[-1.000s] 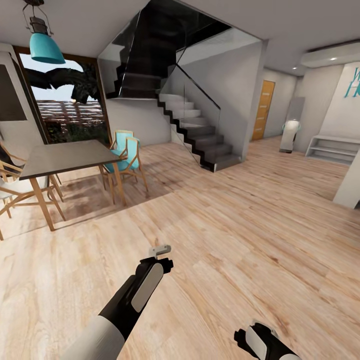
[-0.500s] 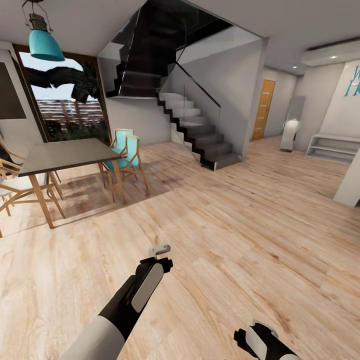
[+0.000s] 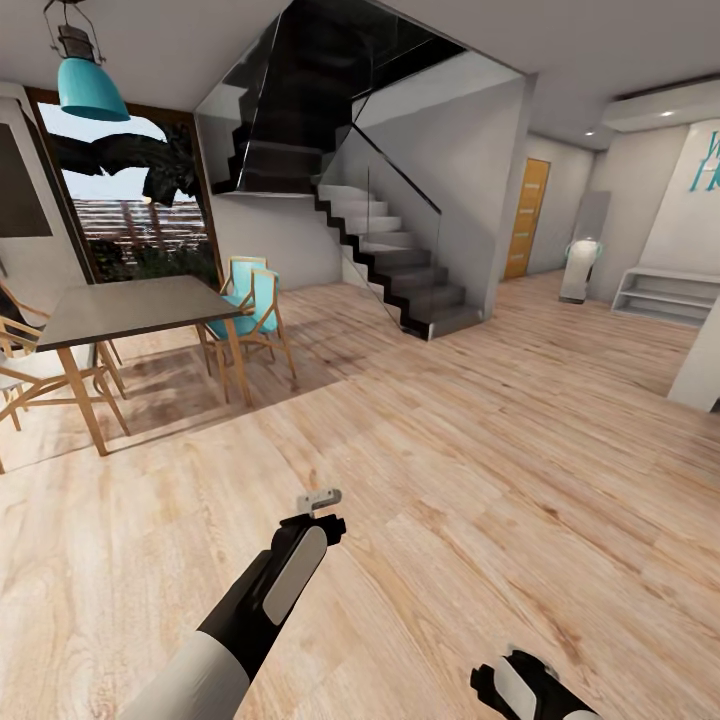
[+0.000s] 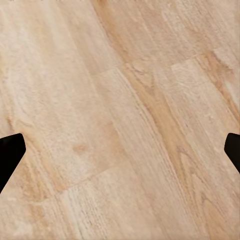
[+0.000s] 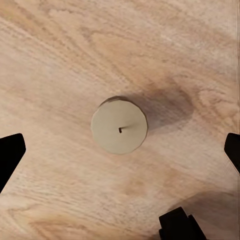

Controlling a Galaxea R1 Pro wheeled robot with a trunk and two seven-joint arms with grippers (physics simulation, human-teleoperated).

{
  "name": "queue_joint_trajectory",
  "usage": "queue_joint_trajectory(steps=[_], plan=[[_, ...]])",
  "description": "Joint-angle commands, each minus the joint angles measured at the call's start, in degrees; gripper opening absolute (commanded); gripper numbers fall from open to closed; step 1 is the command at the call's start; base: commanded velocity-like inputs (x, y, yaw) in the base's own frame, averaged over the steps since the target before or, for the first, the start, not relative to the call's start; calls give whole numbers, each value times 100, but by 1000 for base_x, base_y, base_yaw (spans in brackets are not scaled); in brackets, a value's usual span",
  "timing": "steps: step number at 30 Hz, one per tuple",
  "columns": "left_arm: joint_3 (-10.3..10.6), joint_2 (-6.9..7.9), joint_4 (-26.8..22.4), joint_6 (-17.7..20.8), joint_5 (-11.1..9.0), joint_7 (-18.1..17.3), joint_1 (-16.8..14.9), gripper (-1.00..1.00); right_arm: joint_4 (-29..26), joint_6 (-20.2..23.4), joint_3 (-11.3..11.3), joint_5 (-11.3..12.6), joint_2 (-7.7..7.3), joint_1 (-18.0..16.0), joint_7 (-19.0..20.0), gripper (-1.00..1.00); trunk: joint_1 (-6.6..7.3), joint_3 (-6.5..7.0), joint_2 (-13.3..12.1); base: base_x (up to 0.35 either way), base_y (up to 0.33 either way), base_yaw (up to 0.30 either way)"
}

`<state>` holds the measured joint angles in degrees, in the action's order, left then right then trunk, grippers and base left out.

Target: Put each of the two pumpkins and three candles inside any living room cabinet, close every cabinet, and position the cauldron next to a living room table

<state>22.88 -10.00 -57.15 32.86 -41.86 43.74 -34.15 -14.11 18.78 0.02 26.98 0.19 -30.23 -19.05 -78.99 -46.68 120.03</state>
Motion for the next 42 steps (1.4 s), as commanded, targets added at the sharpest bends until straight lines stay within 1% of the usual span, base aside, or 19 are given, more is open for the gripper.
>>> queue_joint_trajectory(steps=[1, 5, 9, 21, 27, 42], plan=[[6, 0, -6, 10, -41, 47, -4, 100, -14, 33, 3, 22, -27, 0, -34, 100, 1, -6, 3, 0, 0, 0], [6, 0, -8, 10, -41, 47, -4, 100, -5, 38, 0, 25, -83, 0, -37, 100, 1, -6, 3, 0, 0, 0], [10, 0, -15, 10, -41, 45, -4, 100, 45, 38, -2, 24, -88, 0, -38, 100, 1, -6, 3, 0, 0, 0], [88, 0, -21, 2, -31, 38, -4, 100, 58, 33, 7, 8, -84, 0, -29, 100, 1, -6, 3, -12, -62, 0], [95, 0, -16, 11, -32, 38, -4, 100, 58, 36, 7, 6, -82, 0, -29, 100, 1, -6, 3, -2, -17, 0], [102, 0, -25, -3, -10, 38, -4, 100, 58, 38, 7, 0, -53, 0, -37, 100, 1, -6, 3, 0, -88, 0]])
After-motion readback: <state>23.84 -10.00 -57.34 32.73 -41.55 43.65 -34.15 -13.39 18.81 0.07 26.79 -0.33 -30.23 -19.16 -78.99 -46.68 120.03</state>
